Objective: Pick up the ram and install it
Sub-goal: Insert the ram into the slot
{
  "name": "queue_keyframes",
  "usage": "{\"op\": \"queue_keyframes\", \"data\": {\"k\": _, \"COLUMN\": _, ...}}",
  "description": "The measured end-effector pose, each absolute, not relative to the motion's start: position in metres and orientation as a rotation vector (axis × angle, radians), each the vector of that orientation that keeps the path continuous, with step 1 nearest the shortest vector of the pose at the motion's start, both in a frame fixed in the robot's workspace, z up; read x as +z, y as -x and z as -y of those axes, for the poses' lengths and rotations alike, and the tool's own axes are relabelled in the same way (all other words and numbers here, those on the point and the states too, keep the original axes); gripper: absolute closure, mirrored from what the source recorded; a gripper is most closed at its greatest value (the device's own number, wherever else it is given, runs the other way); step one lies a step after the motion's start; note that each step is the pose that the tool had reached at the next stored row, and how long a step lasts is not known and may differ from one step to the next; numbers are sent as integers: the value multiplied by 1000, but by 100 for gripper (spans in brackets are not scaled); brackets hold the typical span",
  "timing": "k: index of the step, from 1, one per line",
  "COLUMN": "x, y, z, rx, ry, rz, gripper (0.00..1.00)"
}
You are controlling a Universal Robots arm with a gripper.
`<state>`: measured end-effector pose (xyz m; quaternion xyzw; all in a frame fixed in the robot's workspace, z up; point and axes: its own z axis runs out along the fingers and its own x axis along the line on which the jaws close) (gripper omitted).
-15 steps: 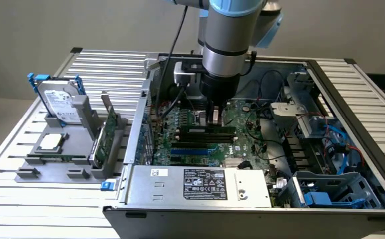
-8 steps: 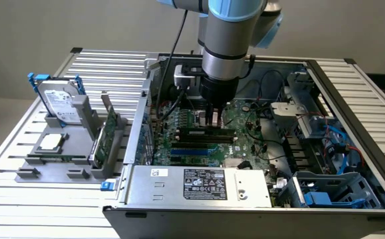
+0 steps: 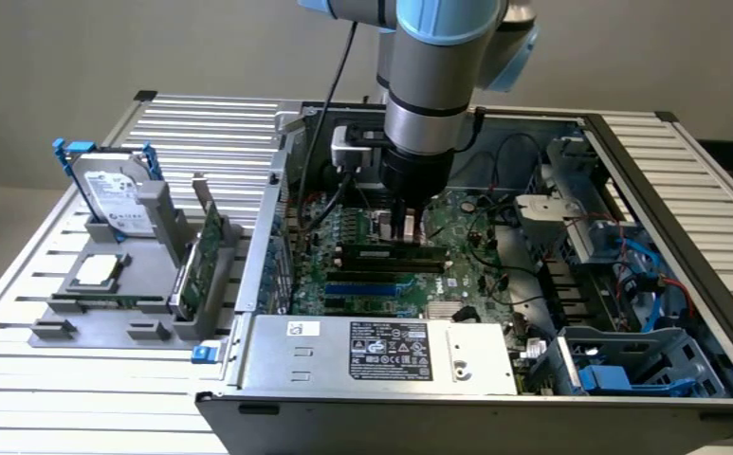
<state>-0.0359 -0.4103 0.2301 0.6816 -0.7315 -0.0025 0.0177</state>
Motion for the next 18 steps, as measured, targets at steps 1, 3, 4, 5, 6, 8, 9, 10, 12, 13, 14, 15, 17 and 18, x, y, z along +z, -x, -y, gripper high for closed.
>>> {"op": "queue_keyframes", "data": {"k": 1, "x": 230, "y": 36, "z": 410, "rx": -8, "ry": -2117, "rz": 2272, "gripper": 86}}
{"op": "queue_keyframes", "data": {"k": 3, "x": 230, "y": 36, "z": 410, "rx": -9, "ry": -2117, "rz": 2272, "gripper": 86}}
{"op": "queue_keyframes", "data": {"k": 4, "x": 230, "y": 36, "z": 410, "rx": -9, "ry": -2117, "rz": 2272, "gripper": 86}}
{"op": "queue_keyframes", "data": {"k": 5, "x": 230, "y": 36, "z": 410, "rx": -9, "ry": -2117, "rz": 2272, "gripper": 86}}
{"op": "queue_keyframes", "data": {"k": 6, "x": 230, "y": 36, "z": 410, "rx": -10, "ry": -2116, "rz": 2271, "gripper": 86}}
{"op": "queue_keyframes", "data": {"k": 8, "x": 230, "y": 36, "z": 410, "rx": -12, "ry": -2115, "rz": 2270, "gripper": 86}}
{"op": "queue_keyframes", "data": {"k": 9, "x": 230, "y": 36, "z": 410, "rx": -13, "ry": -2115, "rz": 2270, "gripper": 86}}
{"op": "queue_keyframes", "data": {"k": 10, "x": 229, "y": 36, "z": 410, "rx": -15, "ry": -2114, "rz": 2269, "gripper": 86}}
{"op": "queue_keyframes", "data": {"k": 12, "x": 229, "y": 36, "z": 410, "rx": -17, "ry": -2113, "rz": 2267, "gripper": 86}}
{"op": "queue_keyframes", "data": {"k": 13, "x": 229, "y": 36, "z": 410, "rx": -18, "ry": -2112, "rz": 2267, "gripper": 86}}
{"op": "queue_keyframes", "data": {"k": 14, "x": 229, "y": 36, "z": 410, "rx": -18, "ry": -2112, "rz": 2267, "gripper": 86}}
{"op": "queue_keyframes", "data": {"k": 15, "x": 229, "y": 36, "z": 410, "rx": -18, "ry": -2113, "rz": 2267, "gripper": 86}}
{"op": "queue_keyframes", "data": {"k": 17, "x": 228, "y": 36, "z": 410, "rx": -18, "ry": -2114, "rz": 2266, "gripper": 86}}
{"op": "queue_keyframes", "data": {"k": 18, "x": 228, "y": 36, "z": 410, "rx": -18, "ry": -2115, "rz": 2265, "gripper": 86}}
